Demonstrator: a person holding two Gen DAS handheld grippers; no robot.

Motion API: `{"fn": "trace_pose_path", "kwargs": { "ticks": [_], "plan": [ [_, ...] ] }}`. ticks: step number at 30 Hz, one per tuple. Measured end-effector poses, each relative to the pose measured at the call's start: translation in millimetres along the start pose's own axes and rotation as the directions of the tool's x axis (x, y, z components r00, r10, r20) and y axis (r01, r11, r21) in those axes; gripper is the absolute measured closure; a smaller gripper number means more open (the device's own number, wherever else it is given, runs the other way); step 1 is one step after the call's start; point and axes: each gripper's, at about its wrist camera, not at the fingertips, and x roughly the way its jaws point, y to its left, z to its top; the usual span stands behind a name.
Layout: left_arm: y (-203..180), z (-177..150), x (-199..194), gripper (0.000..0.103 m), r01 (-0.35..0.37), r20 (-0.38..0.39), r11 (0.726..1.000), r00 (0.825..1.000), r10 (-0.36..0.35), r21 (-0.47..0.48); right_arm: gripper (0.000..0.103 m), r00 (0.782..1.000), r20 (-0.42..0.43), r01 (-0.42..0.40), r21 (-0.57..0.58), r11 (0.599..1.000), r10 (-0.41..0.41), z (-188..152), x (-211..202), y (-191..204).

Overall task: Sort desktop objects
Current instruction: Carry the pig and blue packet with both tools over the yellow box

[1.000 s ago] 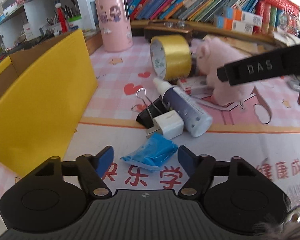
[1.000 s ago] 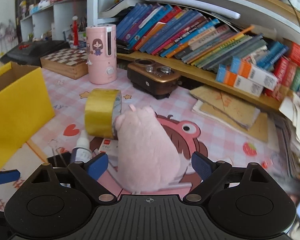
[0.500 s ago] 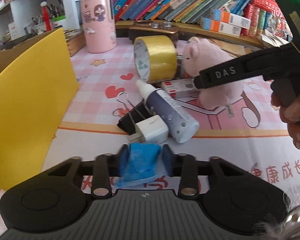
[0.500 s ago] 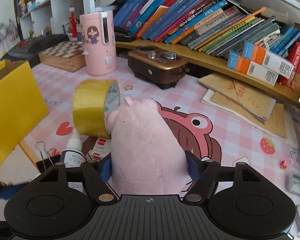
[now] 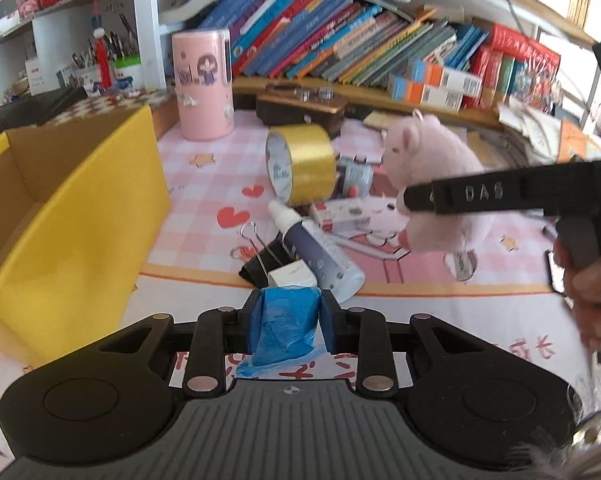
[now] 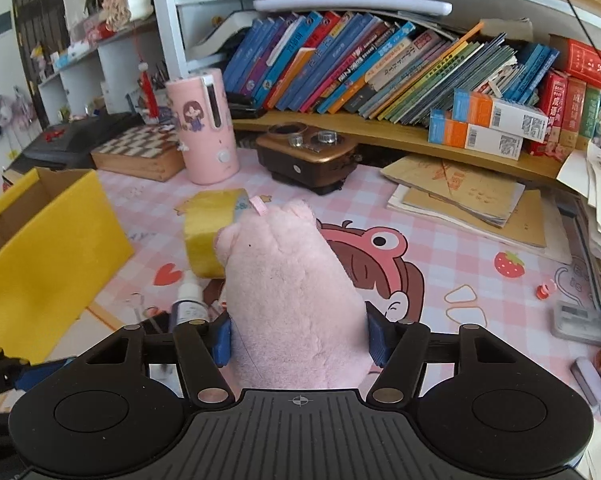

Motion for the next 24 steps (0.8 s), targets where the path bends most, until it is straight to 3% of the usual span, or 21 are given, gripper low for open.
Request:
{"fn": "trace_pose_path", "kwargs": {
  "ticks": [13,24],
  "plan": [
    [29,-10,-82,0.076,0.079,0.073,0.997,0.994,-0.077,-0.027,0.040,1.000,-0.011,-0.019,0.114,0.993,0.021,-34,-74,26],
    [84,-36,-132,0.076,0.125,0.081,0.992,0.989,-0.126,0.016,0.040,1.000,-0.008,-0.002,0.188,0.982,0.004,-71,-121,108]
  ]
}}
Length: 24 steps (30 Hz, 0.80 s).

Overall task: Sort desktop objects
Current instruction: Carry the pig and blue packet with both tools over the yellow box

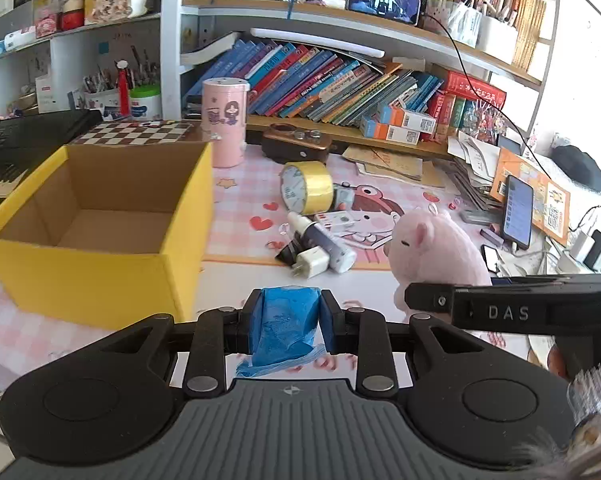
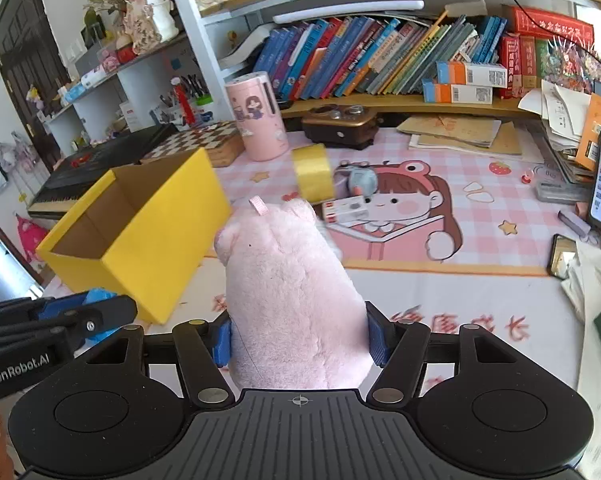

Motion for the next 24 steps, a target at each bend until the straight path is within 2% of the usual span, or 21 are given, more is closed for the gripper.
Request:
{"fn": "trace_pose_path", "kwargs": {
  "ticks": [14,24],
  "plan": [
    [101,-55,-76,0.077,-0.018,0.011,0.999,1.000,0.018,-0.047,0.040,0.999,-0.020,0.041,-0.060,0.997,-0.043,-63,-20,125],
    [140,-79,-111,0.077,-0.028,0.026,0.997,0.999,0.030,-0.076,0.040,0.998,-0.046,0.031,-0.124,0.992,-0.037,-91,-33,186]
  ]
}}
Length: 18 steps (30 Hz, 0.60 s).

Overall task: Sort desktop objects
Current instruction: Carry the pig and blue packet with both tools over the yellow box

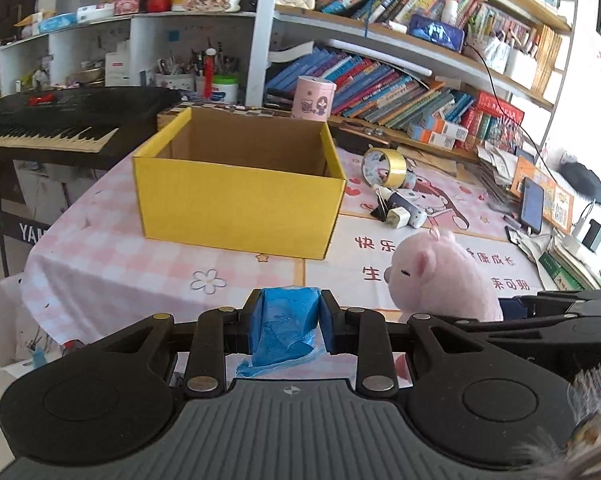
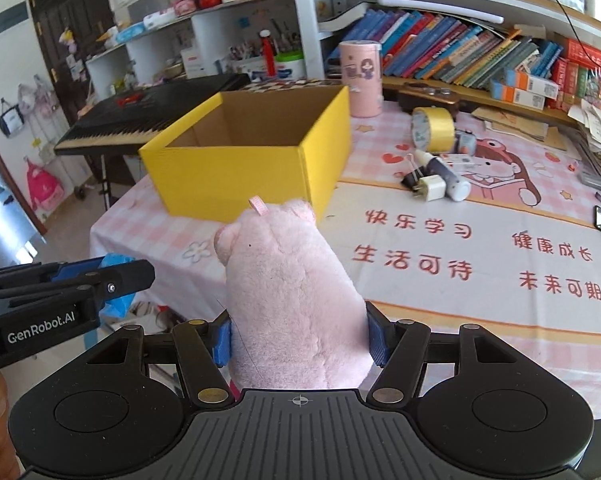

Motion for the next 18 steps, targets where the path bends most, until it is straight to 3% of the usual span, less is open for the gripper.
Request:
{"fn": "trace_pose_path", "kwargs": {
  "ticks": [18],
  "plan": [
    [31,-14,-28,0.077,-0.061,0.014,0.997,0.998,0.062,-0.043,0.040,0.999,-0.011,-0.049,-0.058,0.997,0.048,-9,-4,43]
  ]
}}
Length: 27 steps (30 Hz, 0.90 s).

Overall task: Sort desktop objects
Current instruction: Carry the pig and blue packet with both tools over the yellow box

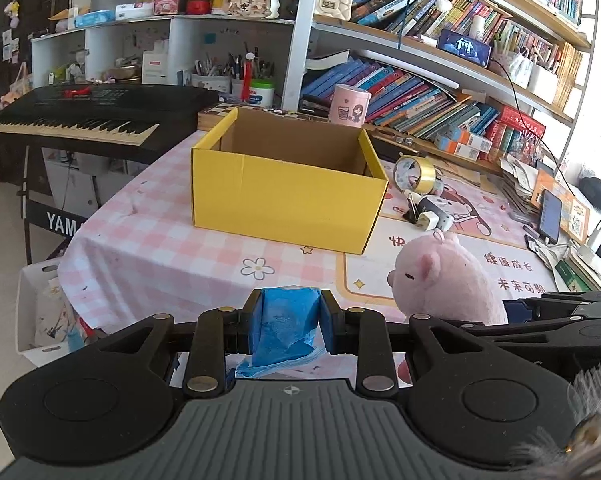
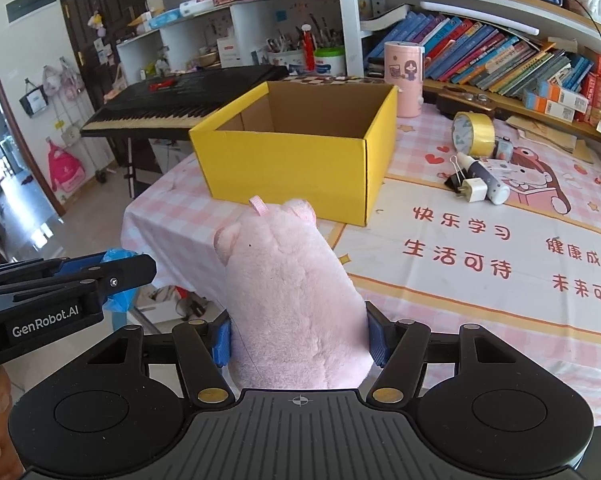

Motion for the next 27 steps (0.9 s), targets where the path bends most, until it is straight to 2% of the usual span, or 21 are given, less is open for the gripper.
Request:
{"fn": "trace_pose_path", "kwargs": {
  "ticks": [15,27],
  "plan": [
    [11,4,-1,0.077,0.011,0.017,1.000,1.000,-0.011,-0.001,0.040,1.000,0.016,0.006,-0.026,1.000,-0.006,4,1,16],
    [19,10,13,0.077,-0.006,-0.001,1.000,1.000,0.006,-0.018,0.040,1.000,-0.007,-0.028,-0.041,0.999,0.028,15,18,18]
  ]
}}
